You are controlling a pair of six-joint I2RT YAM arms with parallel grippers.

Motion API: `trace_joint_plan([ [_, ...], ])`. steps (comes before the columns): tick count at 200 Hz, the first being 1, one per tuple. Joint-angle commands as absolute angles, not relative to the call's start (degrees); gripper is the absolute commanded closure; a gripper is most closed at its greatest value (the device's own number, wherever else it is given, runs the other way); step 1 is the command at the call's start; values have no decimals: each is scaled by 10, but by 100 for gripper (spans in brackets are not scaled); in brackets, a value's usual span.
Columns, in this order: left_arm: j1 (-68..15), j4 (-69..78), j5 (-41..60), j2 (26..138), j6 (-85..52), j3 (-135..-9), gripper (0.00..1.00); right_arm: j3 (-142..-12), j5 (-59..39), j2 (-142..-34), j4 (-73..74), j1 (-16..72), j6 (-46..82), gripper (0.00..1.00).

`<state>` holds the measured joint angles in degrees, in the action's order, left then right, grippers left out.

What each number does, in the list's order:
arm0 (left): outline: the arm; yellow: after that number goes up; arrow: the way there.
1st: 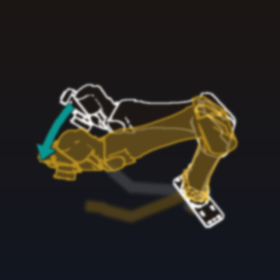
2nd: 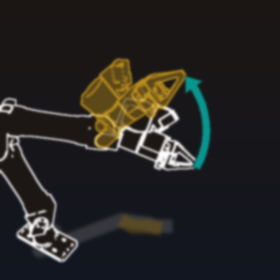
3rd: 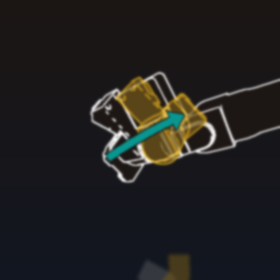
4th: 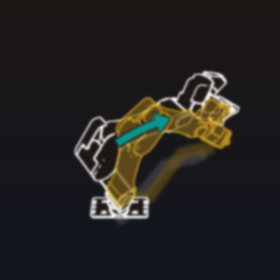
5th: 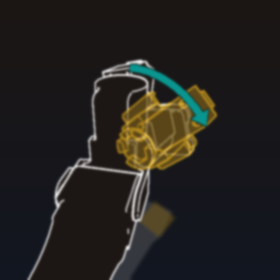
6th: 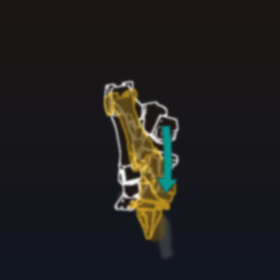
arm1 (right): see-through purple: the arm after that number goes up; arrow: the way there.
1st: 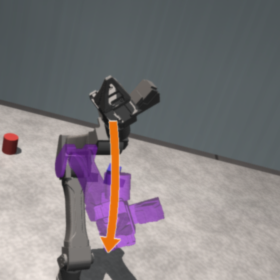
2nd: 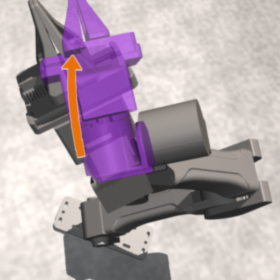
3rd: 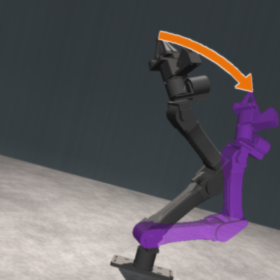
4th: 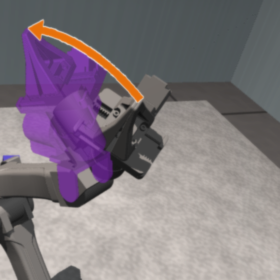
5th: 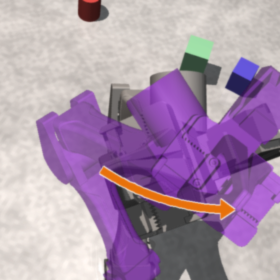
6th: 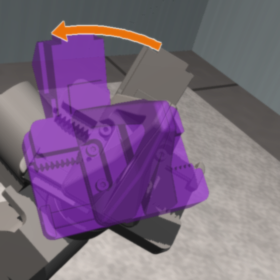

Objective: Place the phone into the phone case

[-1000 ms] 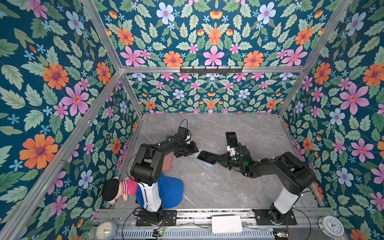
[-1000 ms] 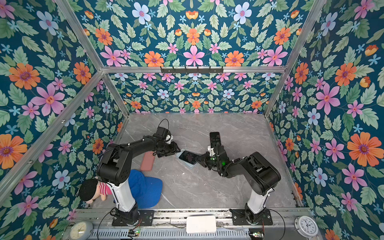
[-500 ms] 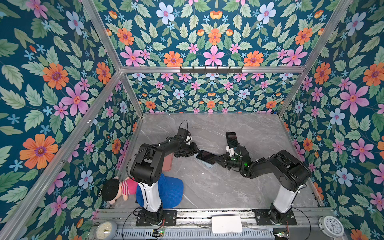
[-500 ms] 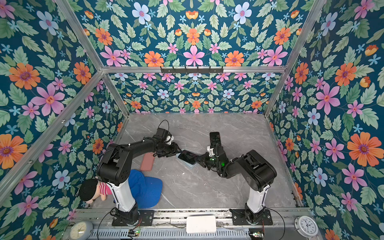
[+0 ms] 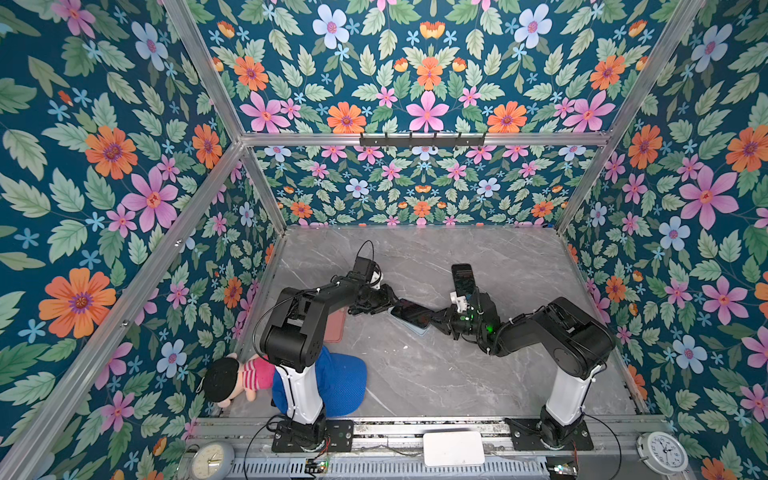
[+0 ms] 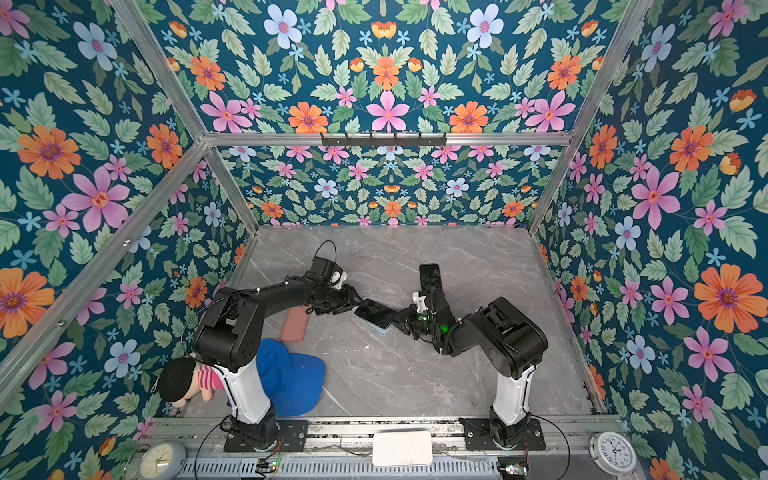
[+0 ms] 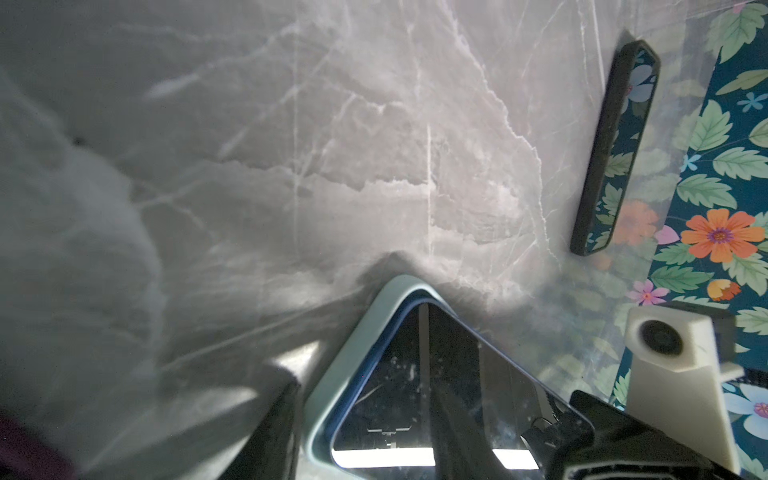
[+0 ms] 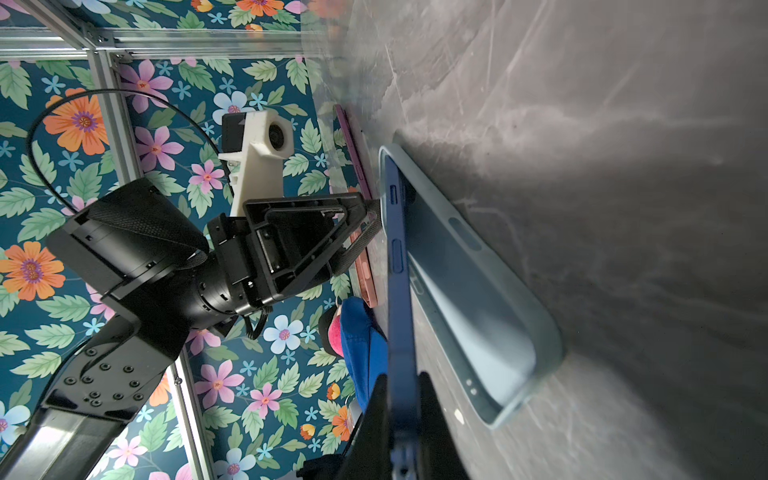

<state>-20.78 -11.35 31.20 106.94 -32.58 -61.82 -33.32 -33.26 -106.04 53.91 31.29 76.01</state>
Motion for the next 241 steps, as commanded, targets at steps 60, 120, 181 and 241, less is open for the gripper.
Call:
trace_joint_plan([
  [60,-210,-105,327,1071,-330,-611,49,-341,-338,-1077,525,315,778,92],
  [120,-210,-110,325,1076,-322,-614,49,-351,-350,-1088,510,315,777,90],
  [181,-210,-109,326,1078,-321,-613,49,-363,-357,-1090,471,314,772,76],
  [241,-208,-108,326,1080,-317,-613,49,-386,-352,-1061,368,314,758,59],
])
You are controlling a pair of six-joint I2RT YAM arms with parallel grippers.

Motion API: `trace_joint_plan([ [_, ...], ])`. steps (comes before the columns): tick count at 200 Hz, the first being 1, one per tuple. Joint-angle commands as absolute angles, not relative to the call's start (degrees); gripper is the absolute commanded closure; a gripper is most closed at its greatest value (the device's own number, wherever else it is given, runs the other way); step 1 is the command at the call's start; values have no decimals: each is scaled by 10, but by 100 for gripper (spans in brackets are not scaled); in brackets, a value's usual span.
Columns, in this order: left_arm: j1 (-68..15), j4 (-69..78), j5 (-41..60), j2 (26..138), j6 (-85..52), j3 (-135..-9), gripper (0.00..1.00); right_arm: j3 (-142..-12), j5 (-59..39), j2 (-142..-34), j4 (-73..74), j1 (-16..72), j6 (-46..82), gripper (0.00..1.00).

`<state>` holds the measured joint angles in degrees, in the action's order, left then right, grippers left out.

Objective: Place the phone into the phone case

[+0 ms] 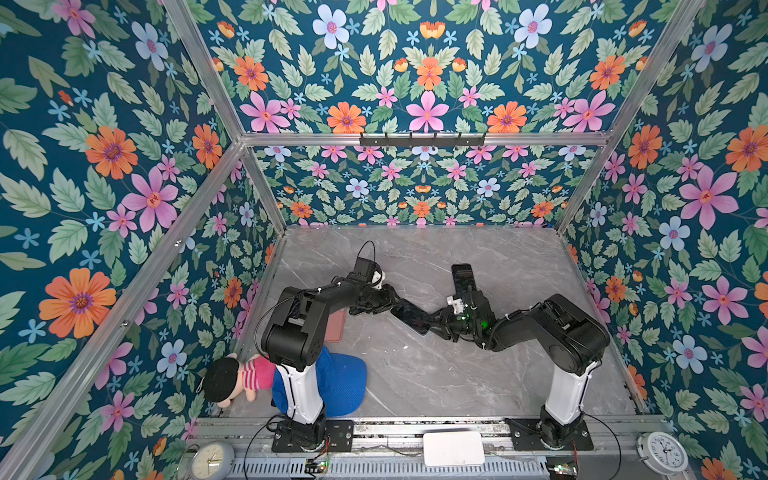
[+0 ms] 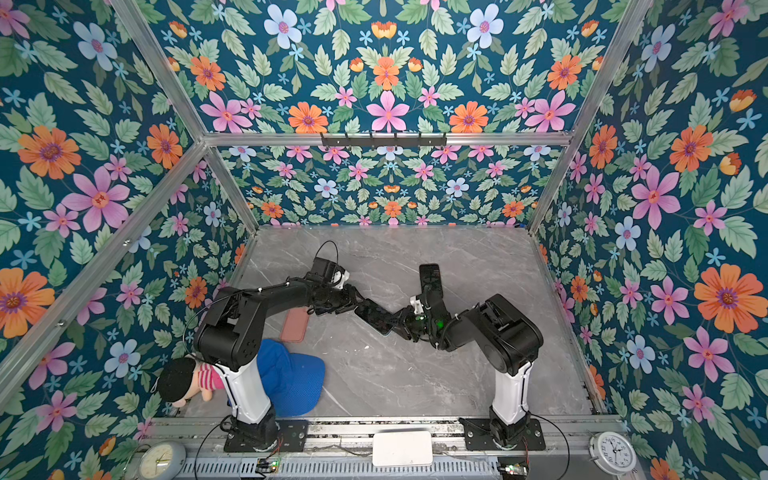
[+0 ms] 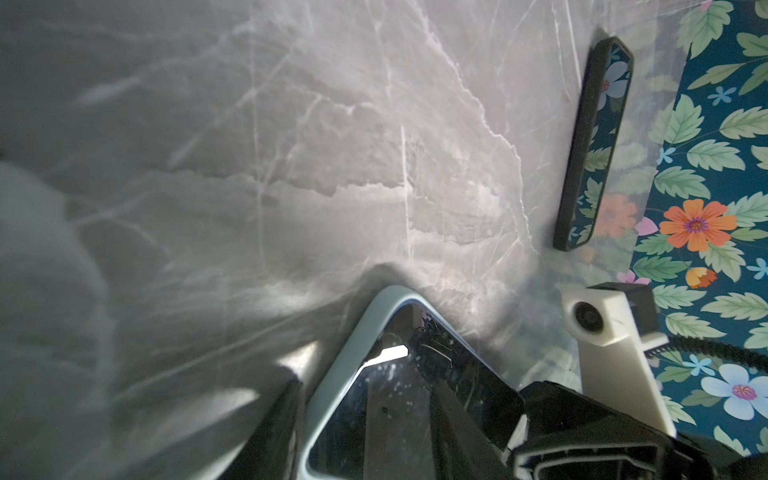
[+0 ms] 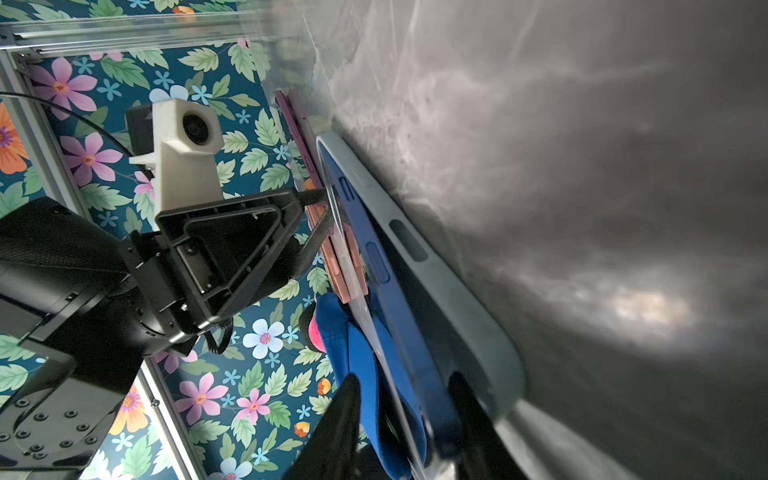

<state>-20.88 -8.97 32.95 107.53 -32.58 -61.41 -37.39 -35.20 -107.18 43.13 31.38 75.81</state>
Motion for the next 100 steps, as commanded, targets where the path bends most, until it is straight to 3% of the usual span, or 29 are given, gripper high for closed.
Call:
trace_joint_plan([
  [1,-208,-109,326,1079,-317,-613,49,-387,-352,-1061,366,315,758,59],
  [100,-203,-114,322,1069,-310,-613,49,-493,-320,-1015,21,315,725,47],
])
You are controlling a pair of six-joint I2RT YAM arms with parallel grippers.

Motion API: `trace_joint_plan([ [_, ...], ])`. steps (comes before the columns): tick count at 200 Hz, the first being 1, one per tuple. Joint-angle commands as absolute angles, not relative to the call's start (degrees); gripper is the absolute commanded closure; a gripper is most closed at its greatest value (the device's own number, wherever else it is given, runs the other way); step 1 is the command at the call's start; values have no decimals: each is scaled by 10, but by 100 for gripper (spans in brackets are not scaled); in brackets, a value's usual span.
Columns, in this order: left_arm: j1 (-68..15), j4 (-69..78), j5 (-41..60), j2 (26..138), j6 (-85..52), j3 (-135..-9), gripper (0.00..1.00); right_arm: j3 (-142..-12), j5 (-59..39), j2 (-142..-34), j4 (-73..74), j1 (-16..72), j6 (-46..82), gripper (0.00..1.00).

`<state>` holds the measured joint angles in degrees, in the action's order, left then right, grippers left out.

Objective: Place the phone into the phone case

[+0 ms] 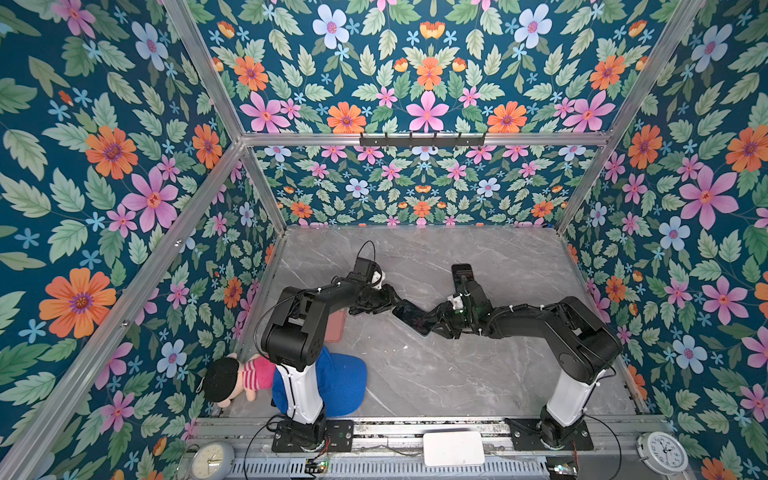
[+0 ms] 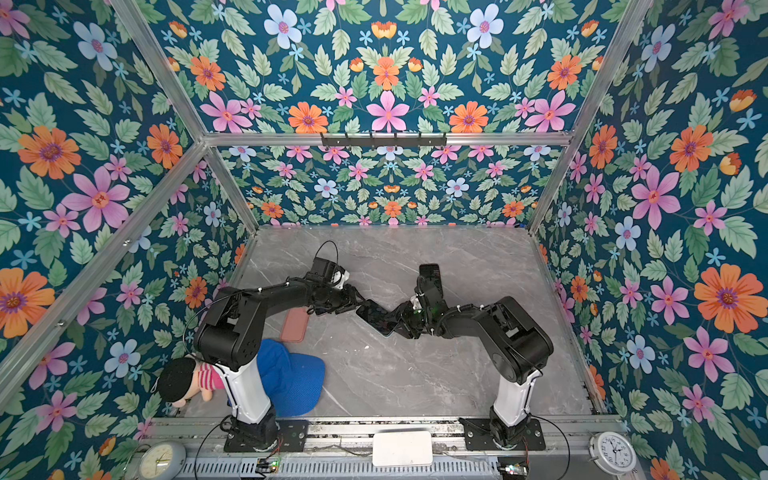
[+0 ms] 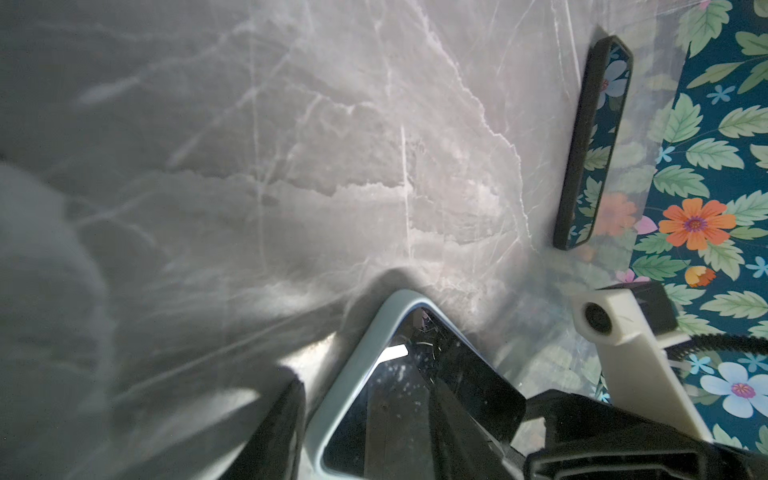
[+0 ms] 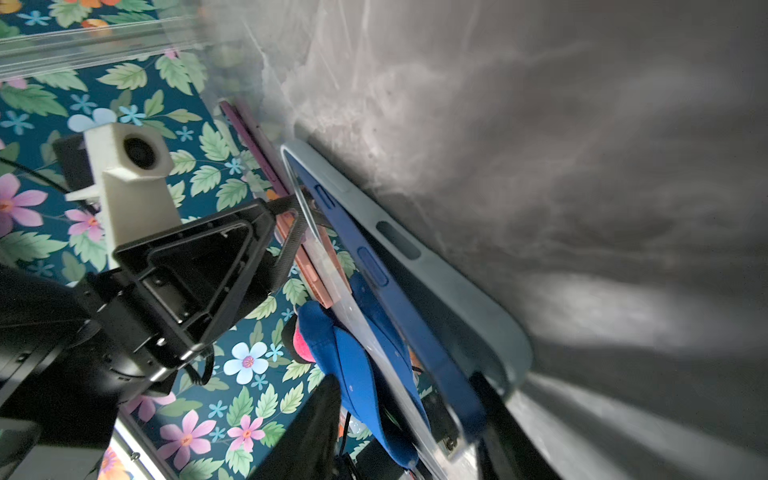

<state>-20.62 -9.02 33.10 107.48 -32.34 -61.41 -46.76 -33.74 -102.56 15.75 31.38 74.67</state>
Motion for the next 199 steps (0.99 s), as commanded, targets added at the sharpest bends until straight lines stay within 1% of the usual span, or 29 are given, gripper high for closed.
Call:
trace_joint_plan([
  [1,-203,-114,322,1069,-310,-613,49,-494,-319,-1014,18,315,724,47],
  [34,-200,-117,319,1064,-309,-611,49,-520,-311,-1009,-41,317,700,44],
  [53,-200,-118,318,1061,-309,-610,49,-527,-314,-1009,-54,319,694,41],
  [87,-201,-120,319,1046,-314,-598,49,-527,-333,-991,-61,320,658,41],
  [104,-203,-117,321,1021,-324,-574,49,-513,-324,-956,-55,320,586,43],
  [106,-202,-117,322,1018,-326,-571,49,-511,-320,-937,-57,320,575,43],
  [116,-204,-108,332,1001,-338,-550,48,-522,-289,-911,-100,320,509,44],
  [128,-210,-90,342,983,-354,-525,48,-557,-248,-904,-167,320,430,44],
  [138,-218,-78,347,973,-366,-512,47,-584,-221,-910,-201,321,380,44],
  [154,-230,-72,348,967,-374,-503,47,-608,-207,-931,-210,319,325,44],
  [199,-240,-44,358,970,-394,-491,47,-664,-231,-1022,-206,317,233,40],
])
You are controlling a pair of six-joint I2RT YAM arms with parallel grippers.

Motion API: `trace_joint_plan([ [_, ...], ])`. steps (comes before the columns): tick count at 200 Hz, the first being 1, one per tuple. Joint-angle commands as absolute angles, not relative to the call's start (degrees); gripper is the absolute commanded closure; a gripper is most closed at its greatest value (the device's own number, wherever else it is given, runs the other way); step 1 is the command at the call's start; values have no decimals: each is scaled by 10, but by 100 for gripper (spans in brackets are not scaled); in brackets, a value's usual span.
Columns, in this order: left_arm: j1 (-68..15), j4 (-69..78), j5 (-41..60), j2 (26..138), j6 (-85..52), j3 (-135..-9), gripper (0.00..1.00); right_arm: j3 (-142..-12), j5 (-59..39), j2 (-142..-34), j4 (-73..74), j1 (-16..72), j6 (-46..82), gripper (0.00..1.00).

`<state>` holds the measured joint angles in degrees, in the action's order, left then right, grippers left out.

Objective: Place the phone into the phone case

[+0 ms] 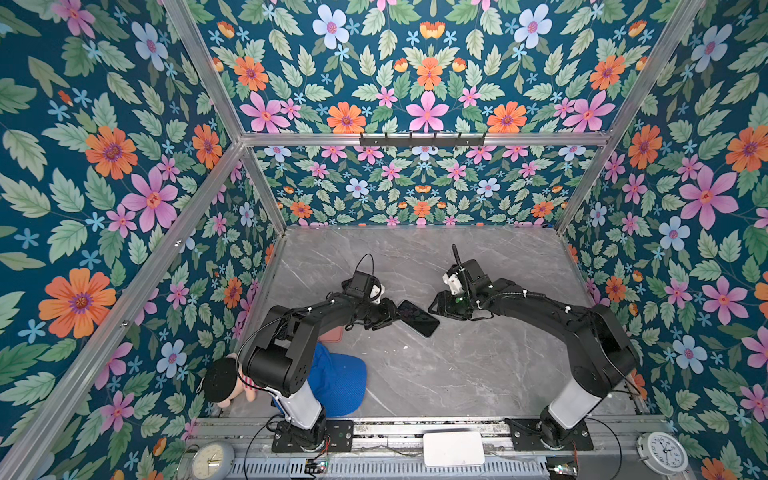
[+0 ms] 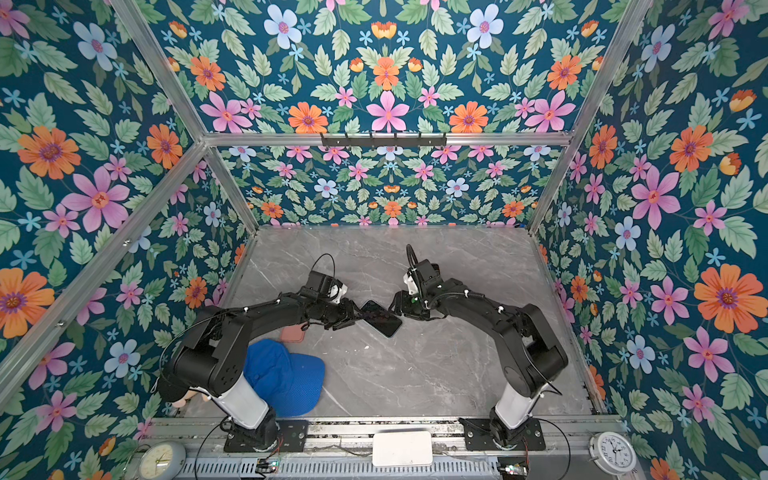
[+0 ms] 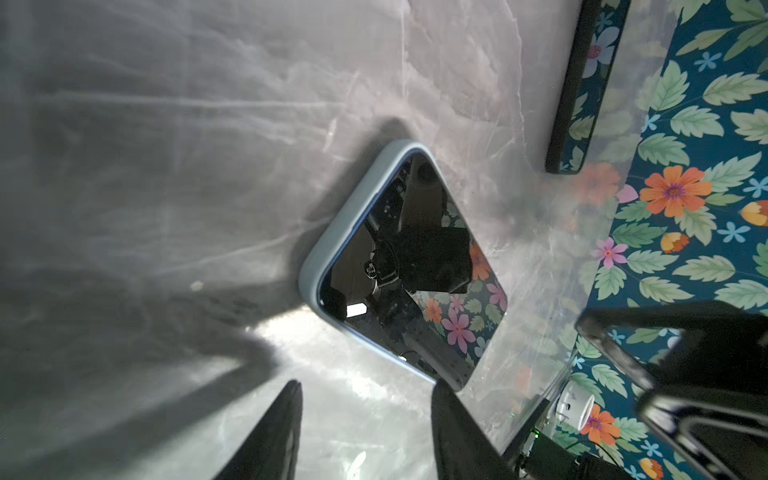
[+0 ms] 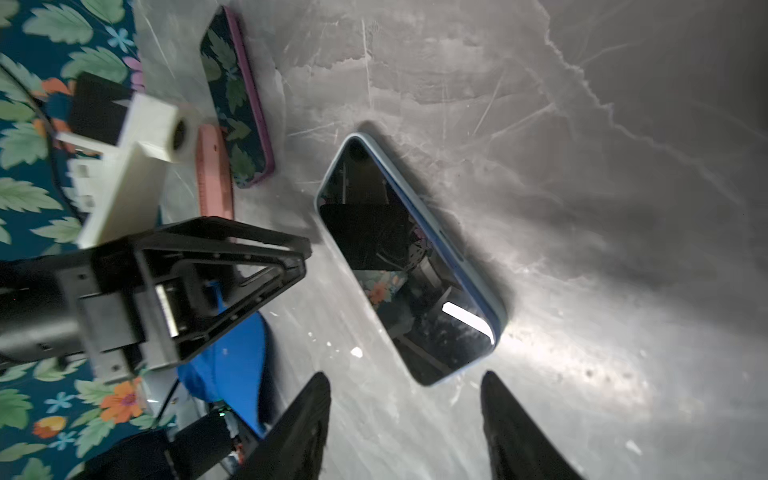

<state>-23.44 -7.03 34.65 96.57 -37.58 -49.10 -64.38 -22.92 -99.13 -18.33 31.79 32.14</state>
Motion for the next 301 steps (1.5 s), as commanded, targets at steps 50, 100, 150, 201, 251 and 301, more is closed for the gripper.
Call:
trace_joint_plan([
  [50,-255,-31,360,999,-399,-498,47,-703,-241,-1077,-216,315,184,31],
  [100,-266,-23,364,1022,-403,-514,47,-704,-267,-1101,-218,315,177,37],
  [150,-274,-25,367,1051,-399,-539,49,-673,-295,-1087,-204,319,196,48],
  [201,-275,-39,365,1072,-388,-568,52,-632,-310,-1057,-178,330,234,53],
  [251,-275,-75,353,1058,-381,-572,56,-598,-288,-1032,-155,337,316,53],
  [301,-285,-95,345,1033,-386,-548,57,-574,-298,-1033,-121,357,367,55],
])
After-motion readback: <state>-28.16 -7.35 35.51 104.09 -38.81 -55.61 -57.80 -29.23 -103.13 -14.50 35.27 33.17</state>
